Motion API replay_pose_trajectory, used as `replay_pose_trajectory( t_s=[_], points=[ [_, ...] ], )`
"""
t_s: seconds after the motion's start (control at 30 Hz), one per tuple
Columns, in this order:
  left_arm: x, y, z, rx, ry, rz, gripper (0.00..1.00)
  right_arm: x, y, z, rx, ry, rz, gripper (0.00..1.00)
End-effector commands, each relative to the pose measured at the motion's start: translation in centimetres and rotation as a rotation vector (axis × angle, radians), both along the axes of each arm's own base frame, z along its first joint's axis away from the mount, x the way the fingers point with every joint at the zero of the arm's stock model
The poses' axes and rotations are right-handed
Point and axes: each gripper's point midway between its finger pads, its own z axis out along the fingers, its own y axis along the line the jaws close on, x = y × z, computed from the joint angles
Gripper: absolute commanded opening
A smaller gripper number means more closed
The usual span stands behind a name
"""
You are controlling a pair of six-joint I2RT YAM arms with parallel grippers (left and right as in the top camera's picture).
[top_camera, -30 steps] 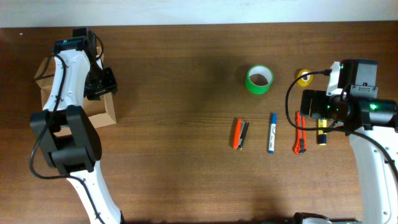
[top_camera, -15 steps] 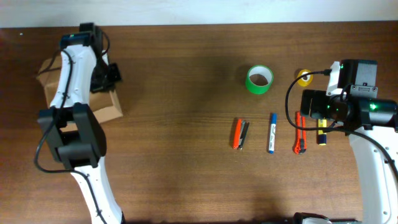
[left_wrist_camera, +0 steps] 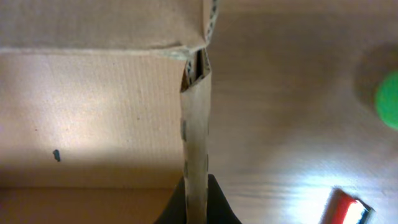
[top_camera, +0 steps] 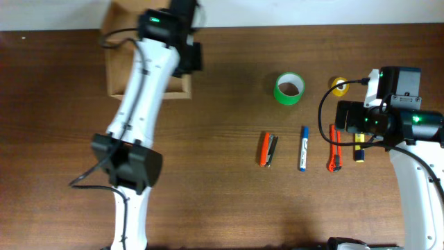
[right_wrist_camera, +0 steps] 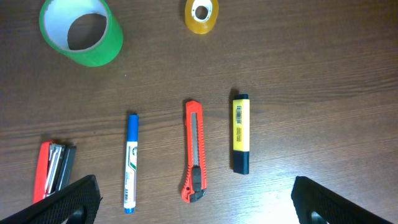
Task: Pack container
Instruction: 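Move the left gripper to the cardboard box's left edge, then push the cardboard box rightward toward the table center with the left gripper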
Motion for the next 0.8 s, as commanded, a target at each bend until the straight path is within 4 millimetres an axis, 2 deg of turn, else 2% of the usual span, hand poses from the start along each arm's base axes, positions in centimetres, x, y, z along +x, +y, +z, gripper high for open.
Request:
replay_pose_trajectory(
  t_s=[0.0,0.1,0.27,0.5,0.77],
  points=[
    [-0.5,-2.1,1.2,0.008,-0.051,0.034,0.02,0.1,-0.6,0.7,-0.013,-0.014,-0.027,0.99],
    [-1.5,-4.5,1.2,-0.028,-0.05,0.079,0.02,0.2,-0.4,0.7,-0.003,-0.016,-0.021,0.99],
    [-1.9,-6.6,0.6,-0.038,-0.058,0.079,0.02,0.2,-0.1,0.6,0.011,-0.017,-0.012,0.99],
    [-2.1,-7.5,-4.3,0.037,0.045,-0.007,0.02,0.1,0.0,0.5,0.015,-0.01,-0.011,0.99],
    [-1.8,-8.0,-8.2,0.073,0.11,-0.074,0.02,0.0,0.0,0.5,0.015,-0.007,-0.011,0.99]
  ],
)
